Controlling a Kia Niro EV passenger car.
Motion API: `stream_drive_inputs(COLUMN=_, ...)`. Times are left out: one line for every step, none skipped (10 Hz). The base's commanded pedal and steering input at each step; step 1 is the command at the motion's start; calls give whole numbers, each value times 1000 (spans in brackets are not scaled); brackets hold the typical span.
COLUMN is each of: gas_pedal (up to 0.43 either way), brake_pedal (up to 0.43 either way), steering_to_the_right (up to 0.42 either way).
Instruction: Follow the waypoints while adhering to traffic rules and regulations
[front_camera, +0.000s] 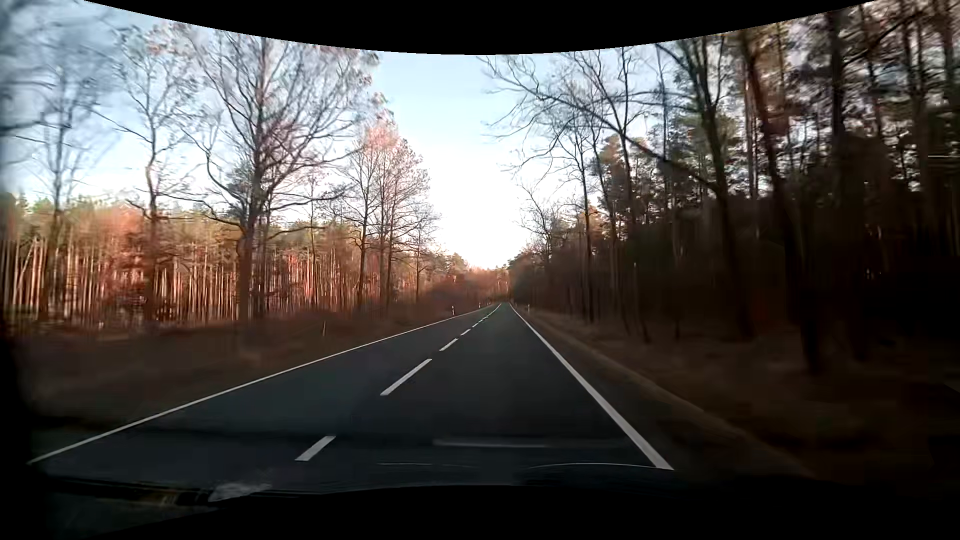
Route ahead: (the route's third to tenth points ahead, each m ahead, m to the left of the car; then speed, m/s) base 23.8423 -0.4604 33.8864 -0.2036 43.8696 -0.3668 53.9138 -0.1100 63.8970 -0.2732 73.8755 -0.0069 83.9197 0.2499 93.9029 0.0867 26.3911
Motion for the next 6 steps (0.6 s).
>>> stream_drive_inputs(gas_pedal=177, brake_pedal=0, steering_to_the_right=-2)
stream_drive_inputs(gas_pedal=177, brake_pedal=0, steering_to_the_right=-2)
stream_drive_inputs(gas_pedal=177, brake_pedal=0, steering_to_the_right=-2)
stream_drive_inputs(gas_pedal=177, brake_pedal=0, steering_to_the_right=-2)
stream_drive_inputs(gas_pedal=177, brake_pedal=0, steering_to_the_right=-1)
stream_drive_inputs(gas_pedal=177, brake_pedal=0, steering_to_the_right=-1)
